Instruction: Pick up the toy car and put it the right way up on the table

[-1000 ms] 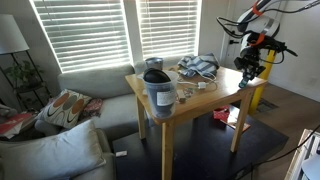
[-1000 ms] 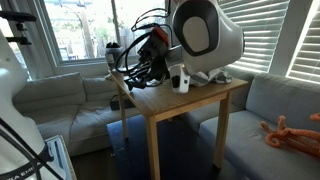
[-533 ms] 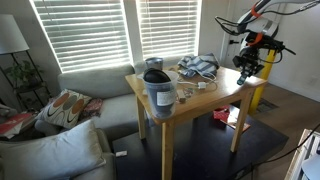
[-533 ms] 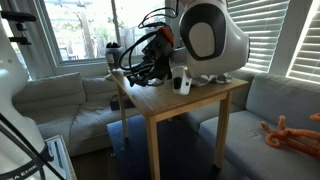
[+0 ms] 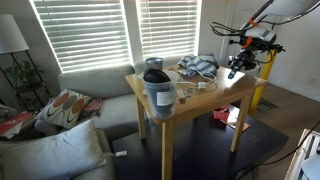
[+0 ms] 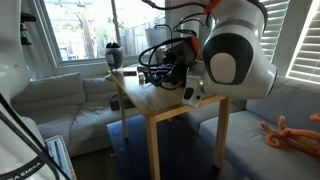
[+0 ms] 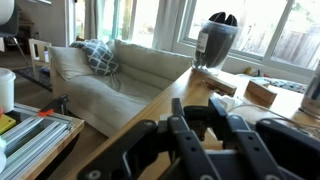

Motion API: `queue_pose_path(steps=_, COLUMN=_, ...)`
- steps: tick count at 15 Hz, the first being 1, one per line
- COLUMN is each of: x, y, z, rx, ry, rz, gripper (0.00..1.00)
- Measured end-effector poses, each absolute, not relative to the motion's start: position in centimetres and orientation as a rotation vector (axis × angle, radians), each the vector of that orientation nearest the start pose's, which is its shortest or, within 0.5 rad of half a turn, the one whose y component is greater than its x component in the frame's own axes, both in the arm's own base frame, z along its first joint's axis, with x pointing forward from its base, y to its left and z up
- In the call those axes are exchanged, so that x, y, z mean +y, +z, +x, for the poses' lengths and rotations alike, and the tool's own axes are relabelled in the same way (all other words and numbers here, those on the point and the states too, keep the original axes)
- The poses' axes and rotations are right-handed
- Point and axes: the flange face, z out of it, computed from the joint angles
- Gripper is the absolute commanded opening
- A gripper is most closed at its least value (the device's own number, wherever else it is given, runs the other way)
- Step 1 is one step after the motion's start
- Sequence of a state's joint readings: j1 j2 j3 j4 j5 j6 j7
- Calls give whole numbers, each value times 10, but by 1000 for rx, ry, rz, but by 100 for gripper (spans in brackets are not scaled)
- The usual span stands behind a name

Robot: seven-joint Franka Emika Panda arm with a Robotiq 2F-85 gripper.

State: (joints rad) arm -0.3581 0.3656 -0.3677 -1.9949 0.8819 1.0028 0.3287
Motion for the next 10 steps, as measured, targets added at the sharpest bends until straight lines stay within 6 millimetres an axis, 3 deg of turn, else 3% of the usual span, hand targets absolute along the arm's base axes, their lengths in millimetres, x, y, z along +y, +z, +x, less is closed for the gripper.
queue_pose_path(steps=3, x=-229, y=291, z=437, rx=1107, ry=1188, rz=-1398, gripper=8)
queue_pose_path(steps=5, x=-231, y=283, z=442, rx=1130, ry=1205, rz=-1374, gripper=42)
queue_pose_path(steps=7, x=-232, y=278, z=446, rx=1145, ry=1222, rz=-1363, gripper=62)
queue_pose_path(steps=10, x=-236, y=275, z=450, rx=1164, ry=1233, rz=-1363, gripper=83)
